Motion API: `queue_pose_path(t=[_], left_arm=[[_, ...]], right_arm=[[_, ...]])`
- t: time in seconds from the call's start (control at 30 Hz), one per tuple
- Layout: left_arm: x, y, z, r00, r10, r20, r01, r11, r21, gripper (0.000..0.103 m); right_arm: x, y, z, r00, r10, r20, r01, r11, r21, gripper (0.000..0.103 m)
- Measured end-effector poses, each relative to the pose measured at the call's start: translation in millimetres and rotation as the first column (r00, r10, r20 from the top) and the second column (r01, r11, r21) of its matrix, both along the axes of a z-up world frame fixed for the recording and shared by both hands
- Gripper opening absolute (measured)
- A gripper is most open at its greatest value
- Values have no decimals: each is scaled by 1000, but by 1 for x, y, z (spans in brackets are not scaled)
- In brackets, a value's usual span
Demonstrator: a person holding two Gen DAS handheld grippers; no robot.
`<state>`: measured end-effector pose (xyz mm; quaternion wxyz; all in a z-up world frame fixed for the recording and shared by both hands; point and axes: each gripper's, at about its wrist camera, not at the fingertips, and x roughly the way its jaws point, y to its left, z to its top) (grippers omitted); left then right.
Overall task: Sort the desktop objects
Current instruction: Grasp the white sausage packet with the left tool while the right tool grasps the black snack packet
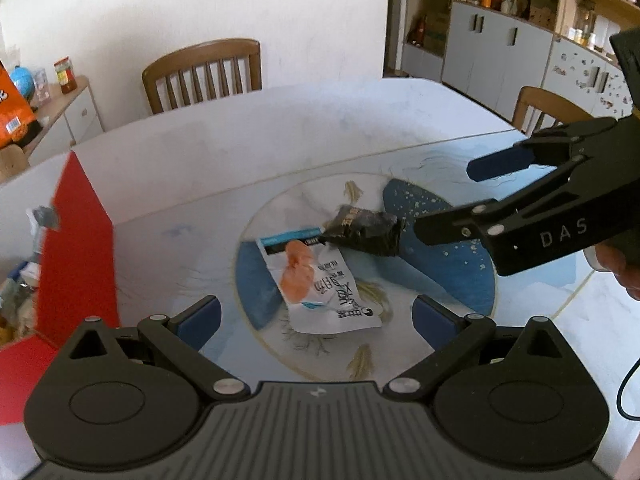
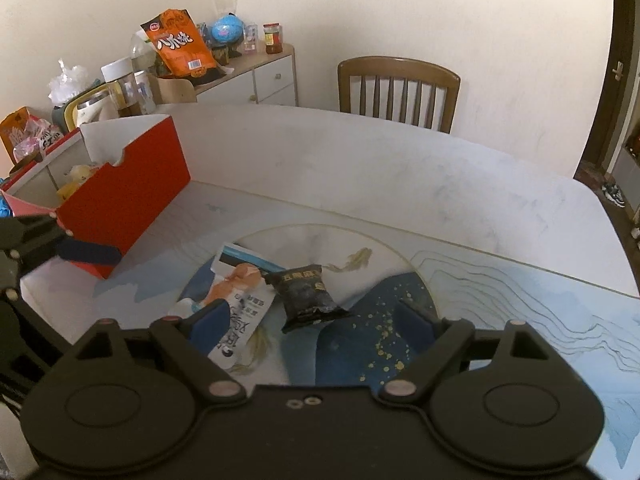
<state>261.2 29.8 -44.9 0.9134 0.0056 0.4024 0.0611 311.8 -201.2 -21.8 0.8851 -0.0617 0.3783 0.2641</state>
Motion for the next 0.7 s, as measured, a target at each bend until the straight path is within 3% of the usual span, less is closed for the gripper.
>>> queue_pose_path(t=[0.3,0.7], left_arm=[[26,-9,-33,998,55,-18,-54,998,41,103],[40,-9,-55,995,95,8,-96,990,105,103]], right_arm=[[26,7,-17,998,59,-31,-59,998,-8,84],[49,21,-41,991,110,-79,-112,993,-20,75]])
